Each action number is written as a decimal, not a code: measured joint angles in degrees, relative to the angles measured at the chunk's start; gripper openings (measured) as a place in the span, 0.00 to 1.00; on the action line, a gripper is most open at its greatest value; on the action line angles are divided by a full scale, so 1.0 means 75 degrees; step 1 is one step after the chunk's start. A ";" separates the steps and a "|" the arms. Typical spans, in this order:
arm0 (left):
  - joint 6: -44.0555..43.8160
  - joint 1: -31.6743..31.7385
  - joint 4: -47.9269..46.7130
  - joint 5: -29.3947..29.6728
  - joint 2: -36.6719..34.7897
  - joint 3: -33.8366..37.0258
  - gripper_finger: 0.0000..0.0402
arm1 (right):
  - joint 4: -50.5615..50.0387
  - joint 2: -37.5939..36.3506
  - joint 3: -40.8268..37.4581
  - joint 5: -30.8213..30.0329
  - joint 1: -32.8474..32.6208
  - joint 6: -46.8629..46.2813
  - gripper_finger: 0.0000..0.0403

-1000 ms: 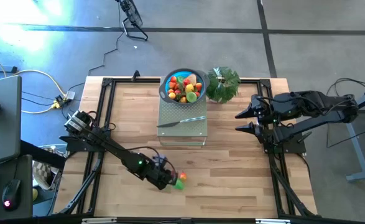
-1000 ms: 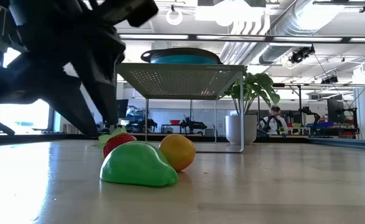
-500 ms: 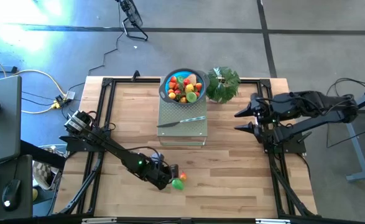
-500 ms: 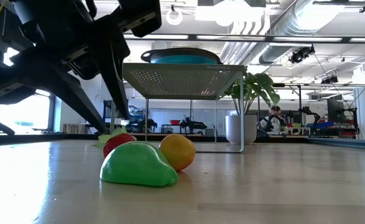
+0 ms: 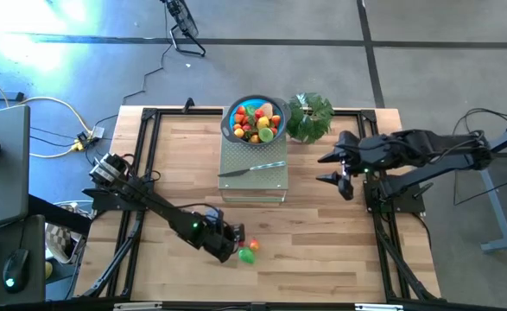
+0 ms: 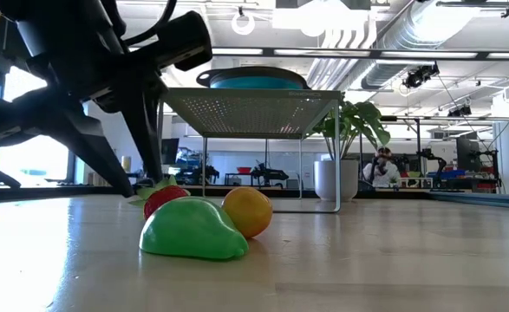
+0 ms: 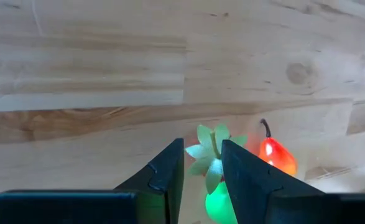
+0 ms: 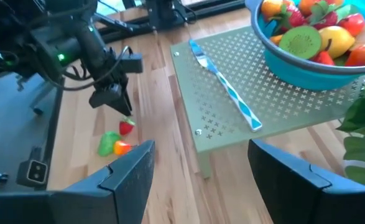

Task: Pick & Place Fruit
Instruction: Put the red strawberry in the blue bowl on the shelf

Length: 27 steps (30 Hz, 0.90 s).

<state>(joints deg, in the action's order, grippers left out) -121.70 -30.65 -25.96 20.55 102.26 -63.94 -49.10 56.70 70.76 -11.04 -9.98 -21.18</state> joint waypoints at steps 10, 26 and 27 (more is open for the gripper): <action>-0.0010 0.0316 0.0113 0.0133 -0.0003 0.0000 0.26 | -0.0017 0.0365 0.0000 0.0012 0.0000 0.0027 0.62; -0.0016 0.0338 0.0452 -0.0457 0.0303 -0.0009 0.26 | -0.0061 0.0298 0.0000 0.0125 0.0000 0.0086 0.62; -0.0016 0.0338 0.0436 -0.0459 0.0303 -0.0001 0.26 | -0.0061 0.0298 0.0000 0.0125 0.0000 0.0089 0.62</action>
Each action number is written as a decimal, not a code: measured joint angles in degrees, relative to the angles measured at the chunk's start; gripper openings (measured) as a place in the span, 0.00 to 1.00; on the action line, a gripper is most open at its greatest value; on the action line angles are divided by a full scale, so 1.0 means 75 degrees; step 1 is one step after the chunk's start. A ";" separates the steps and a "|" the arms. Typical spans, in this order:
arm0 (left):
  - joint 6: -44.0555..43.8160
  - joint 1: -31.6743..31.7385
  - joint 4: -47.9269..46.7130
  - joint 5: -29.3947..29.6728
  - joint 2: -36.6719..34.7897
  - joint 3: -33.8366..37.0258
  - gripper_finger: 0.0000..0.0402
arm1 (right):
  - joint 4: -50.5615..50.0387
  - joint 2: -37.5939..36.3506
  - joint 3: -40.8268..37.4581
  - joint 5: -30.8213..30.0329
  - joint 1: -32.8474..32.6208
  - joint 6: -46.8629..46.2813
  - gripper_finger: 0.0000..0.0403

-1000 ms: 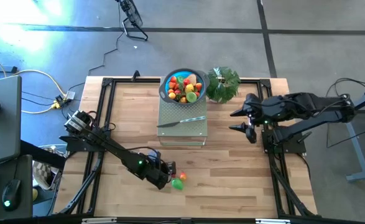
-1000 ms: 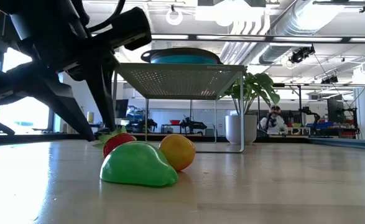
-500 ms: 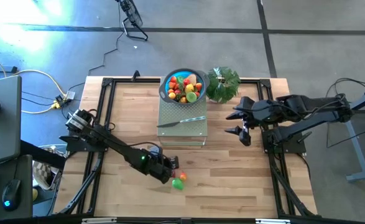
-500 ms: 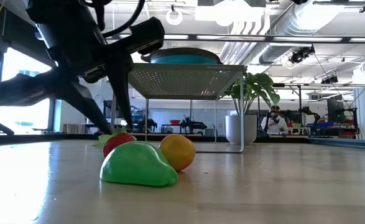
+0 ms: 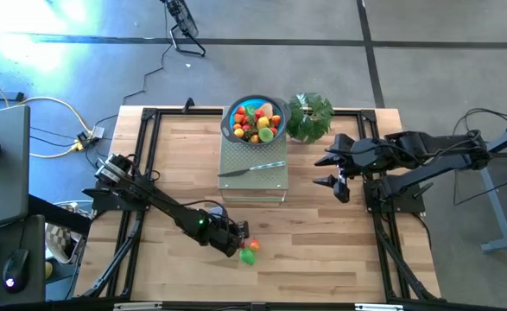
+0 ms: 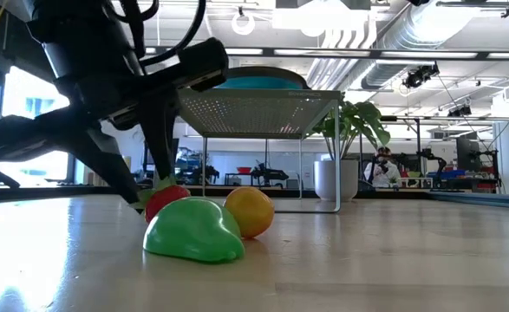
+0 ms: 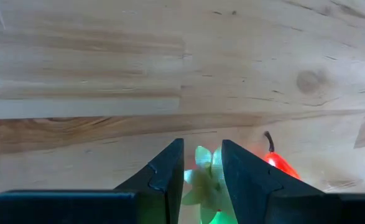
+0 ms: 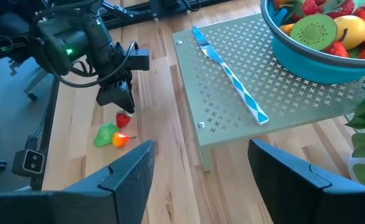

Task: Pick & Place Fruit
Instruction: Put the red strawberry in the blue bowl on the shelf

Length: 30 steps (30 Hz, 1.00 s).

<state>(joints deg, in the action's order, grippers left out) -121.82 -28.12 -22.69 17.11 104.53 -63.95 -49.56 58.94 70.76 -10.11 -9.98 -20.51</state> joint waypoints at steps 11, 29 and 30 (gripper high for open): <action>-0.0014 0.0000 0.0034 -0.0005 -0.0003 0.0001 0.26 | -0.0032 -0.0003 0.0000 0.0000 0.0000 0.0145 0.62; 0.0003 0.0003 0.0032 0.0397 -0.0003 0.0001 0.03 | -0.0035 -0.0003 0.0000 -0.0029 0.0000 0.0170 0.62; 0.0023 0.0003 0.0032 0.0399 -0.0003 0.0001 0.03 | -0.0037 -0.0003 0.0000 -0.0029 0.0000 0.0169 0.62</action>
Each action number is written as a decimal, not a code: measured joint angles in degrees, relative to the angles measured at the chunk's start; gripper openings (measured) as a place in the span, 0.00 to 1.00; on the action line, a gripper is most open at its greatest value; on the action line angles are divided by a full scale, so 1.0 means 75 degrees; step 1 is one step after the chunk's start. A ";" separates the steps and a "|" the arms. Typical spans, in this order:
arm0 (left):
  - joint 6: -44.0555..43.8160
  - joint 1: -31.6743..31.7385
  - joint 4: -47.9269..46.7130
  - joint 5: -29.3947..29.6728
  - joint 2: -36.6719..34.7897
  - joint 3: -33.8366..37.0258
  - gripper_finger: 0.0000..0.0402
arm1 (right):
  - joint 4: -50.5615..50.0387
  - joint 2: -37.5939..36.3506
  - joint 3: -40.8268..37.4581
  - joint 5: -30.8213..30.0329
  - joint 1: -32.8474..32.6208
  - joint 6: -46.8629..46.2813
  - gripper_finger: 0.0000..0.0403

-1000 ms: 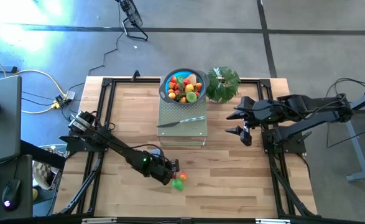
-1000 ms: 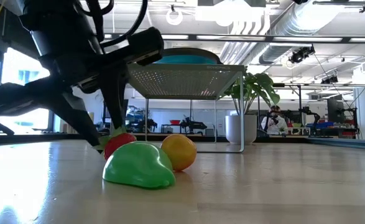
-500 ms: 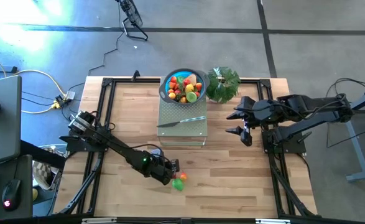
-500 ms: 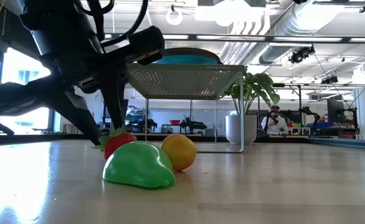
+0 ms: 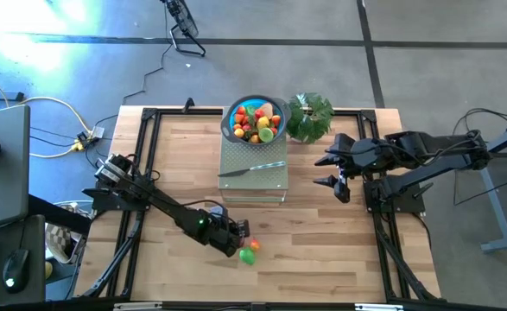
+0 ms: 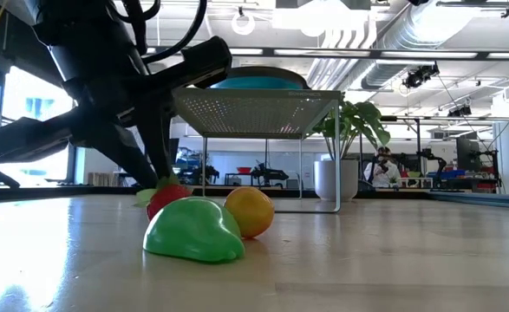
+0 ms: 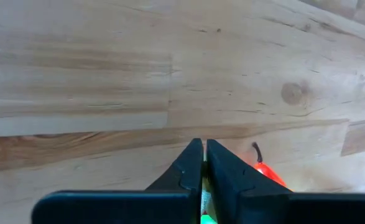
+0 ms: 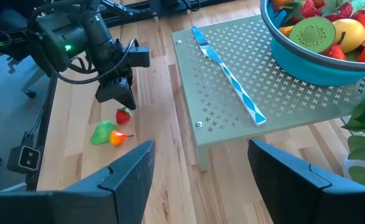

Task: Pick & Place Fruit
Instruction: Put the red strawberry in the blue bowl on the shelf

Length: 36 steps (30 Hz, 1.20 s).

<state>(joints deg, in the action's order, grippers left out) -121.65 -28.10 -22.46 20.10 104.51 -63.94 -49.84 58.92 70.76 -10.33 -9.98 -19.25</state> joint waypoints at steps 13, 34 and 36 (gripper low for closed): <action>0.1255 0.0000 -0.0020 0.0450 -0.0558 0.0003 0.01 | 0.0004 0.0000 0.0000 0.0000 0.0000 0.0003 0.62; 0.7229 0.0933 0.1812 0.1990 -0.2997 0.0006 0.00 | 0.1097 0.0001 -0.0003 -0.0405 -0.0003 -0.0044 0.62; 0.8067 0.1275 0.2095 0.1831 -0.3163 0.0006 0.00 | 0.1336 0.0003 -0.0003 -0.0545 -0.0003 -0.0051 0.62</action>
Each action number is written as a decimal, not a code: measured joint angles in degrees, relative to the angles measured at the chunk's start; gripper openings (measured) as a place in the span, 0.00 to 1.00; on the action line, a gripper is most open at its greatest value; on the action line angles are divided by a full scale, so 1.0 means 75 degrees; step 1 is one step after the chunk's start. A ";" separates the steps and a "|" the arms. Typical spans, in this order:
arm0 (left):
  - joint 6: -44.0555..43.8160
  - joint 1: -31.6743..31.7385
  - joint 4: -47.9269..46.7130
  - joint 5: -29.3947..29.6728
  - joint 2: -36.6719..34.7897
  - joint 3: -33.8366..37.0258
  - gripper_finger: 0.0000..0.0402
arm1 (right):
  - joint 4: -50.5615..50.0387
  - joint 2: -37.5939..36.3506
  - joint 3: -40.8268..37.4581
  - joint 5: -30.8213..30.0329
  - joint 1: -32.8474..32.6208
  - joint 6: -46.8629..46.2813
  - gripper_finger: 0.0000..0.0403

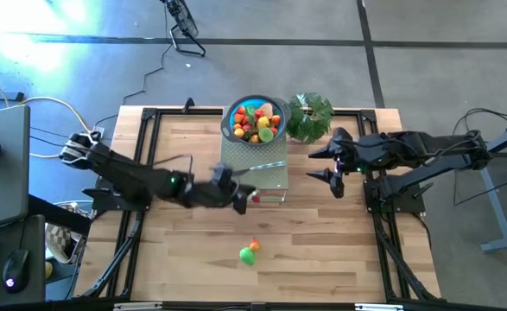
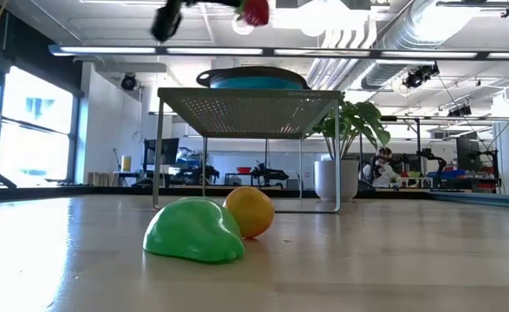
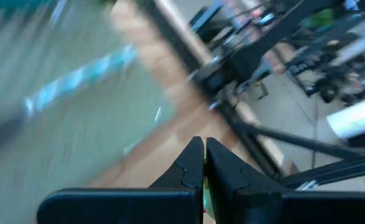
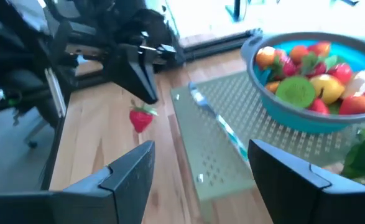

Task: Pick & Place Fruit
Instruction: Put the red strawberry in the blue bowl on the shelf

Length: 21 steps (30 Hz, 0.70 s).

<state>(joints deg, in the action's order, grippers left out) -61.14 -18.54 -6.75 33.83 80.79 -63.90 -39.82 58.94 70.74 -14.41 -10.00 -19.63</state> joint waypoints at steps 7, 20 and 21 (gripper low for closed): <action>0.1982 0.1020 0.0702 -0.1332 -0.0342 -0.0171 0.00 | 0.0342 0.0000 0.0000 -0.0094 0.0000 -0.0001 0.62; 0.3829 0.2971 -0.0170 -0.2070 -0.0369 -0.1180 0.00 | 0.0520 0.0000 0.0000 -0.1455 0.0006 0.0882 0.62; 0.3954 0.3128 -0.0171 -0.2070 -0.0369 -0.1217 0.00 | 0.0569 0.0000 0.0000 -0.1668 0.0006 0.1012 0.62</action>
<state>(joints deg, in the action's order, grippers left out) -31.48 4.92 -8.03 18.31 78.02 -73.03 -35.55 58.94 70.74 -26.93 -9.96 -12.04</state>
